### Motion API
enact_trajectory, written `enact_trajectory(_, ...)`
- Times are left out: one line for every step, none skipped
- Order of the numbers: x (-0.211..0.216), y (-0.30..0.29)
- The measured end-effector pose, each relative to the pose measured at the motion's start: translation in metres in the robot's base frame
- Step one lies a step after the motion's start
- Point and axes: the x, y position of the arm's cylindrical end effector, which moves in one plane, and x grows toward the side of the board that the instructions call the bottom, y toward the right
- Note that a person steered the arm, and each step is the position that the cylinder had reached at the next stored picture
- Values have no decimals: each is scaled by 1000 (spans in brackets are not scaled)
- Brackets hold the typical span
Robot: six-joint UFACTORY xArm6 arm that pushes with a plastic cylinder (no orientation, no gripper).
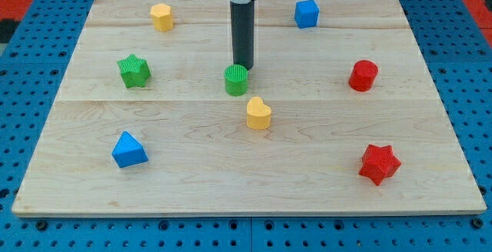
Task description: Slide the green circle to the yellow heart
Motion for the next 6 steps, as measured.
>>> enact_trajectory(10,-1)
enact_trajectory(10,-37)
enact_trajectory(12,-39)
enact_trajectory(25,-28)
enact_trajectory(37,-26)
enact_trajectory(33,-39)
